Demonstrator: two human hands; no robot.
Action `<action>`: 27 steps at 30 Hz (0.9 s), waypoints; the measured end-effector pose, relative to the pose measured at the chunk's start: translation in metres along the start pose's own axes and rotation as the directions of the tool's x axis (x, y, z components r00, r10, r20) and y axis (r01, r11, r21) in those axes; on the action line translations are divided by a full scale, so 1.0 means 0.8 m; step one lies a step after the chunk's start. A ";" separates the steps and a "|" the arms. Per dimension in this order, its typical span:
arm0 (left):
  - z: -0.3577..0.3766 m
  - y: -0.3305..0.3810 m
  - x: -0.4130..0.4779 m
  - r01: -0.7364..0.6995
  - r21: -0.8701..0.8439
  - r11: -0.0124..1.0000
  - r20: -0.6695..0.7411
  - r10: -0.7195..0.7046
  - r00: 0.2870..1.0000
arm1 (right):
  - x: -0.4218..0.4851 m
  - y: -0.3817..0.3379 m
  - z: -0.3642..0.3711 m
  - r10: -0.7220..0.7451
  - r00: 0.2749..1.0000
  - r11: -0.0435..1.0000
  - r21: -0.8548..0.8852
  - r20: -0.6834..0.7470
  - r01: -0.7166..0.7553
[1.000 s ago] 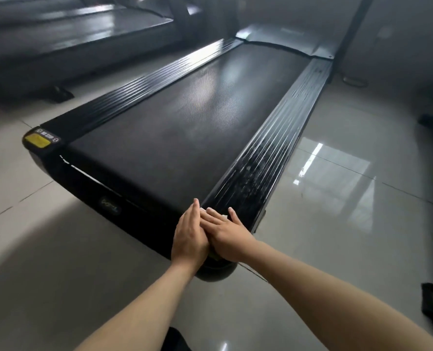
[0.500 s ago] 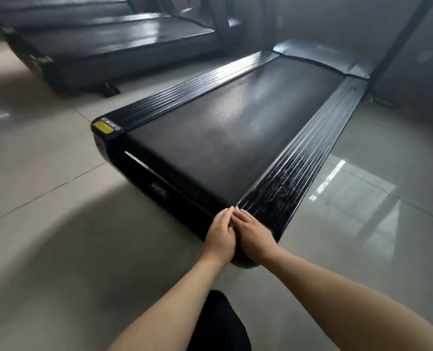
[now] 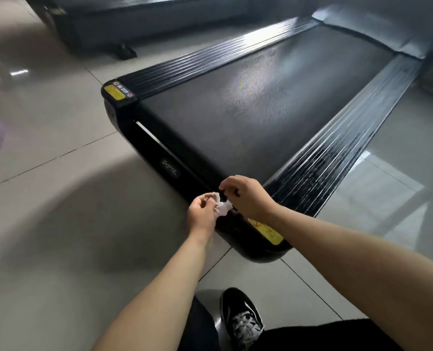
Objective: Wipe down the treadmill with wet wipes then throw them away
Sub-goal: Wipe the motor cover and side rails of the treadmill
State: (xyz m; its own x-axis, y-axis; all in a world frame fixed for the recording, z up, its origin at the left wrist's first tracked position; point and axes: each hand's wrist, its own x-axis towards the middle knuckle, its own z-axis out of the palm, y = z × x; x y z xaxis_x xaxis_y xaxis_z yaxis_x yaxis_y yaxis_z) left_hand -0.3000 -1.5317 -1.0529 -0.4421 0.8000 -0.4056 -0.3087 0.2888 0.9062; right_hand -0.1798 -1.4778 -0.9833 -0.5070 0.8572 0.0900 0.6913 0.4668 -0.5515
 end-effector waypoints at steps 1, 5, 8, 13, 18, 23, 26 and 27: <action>-0.003 -0.008 0.005 -0.079 0.115 0.990 -0.040 0.084 0.996 | 0.007 0.009 -0.004 0.001 0.999 0.999 -0.035 -0.033 -0.002; -0.005 -0.050 0.003 -0.418 0.581 0.698 0.223 0.358 0.907 | 0.011 0.035 0.001 -0.025 0.996 0.985 -0.172 -0.080 0.011; -0.007 -0.054 -0.011 -0.499 0.652 0.572 0.339 0.368 0.866 | 0.015 0.034 0.014 -0.109 0.993 0.976 -0.196 -0.052 0.097; -0.041 -0.062 -0.004 -0.679 0.678 0.282 0.621 0.275 0.734 | 0.038 0.018 0.038 -0.183 0.983 0.958 -0.227 -0.009 0.176; -0.057 -0.077 0.016 -0.721 0.618 0.313 0.617 0.376 0.691 | 0.081 0.010 0.056 -0.217 0.974 0.935 -0.274 0.061 0.225; -0.067 -0.068 0.046 -0.703 0.650 0.288 0.625 0.323 0.710 | 0.132 0.003 0.080 -0.232 0.970 0.927 -0.284 0.079 0.245; -0.079 -0.059 0.080 -0.631 0.700 0.335 0.518 0.371 0.771 | 0.160 0.007 0.095 -0.236 0.970 0.918 -0.316 0.053 0.241; -0.084 -0.054 0.094 -0.595 0.728 0.341 0.477 0.372 0.796 | 0.171 0.008 0.099 -0.249 0.968 0.914 -0.321 0.043 0.249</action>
State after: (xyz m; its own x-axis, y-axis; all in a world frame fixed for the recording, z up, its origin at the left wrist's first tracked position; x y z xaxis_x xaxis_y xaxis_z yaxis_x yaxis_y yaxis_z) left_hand -0.3768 -1.5194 -1.1310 -0.0648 0.9954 0.0711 0.7708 0.0047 0.6371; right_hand -0.2852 -1.3750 -1.0404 -0.6847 0.7040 0.1884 0.6707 0.7099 -0.2149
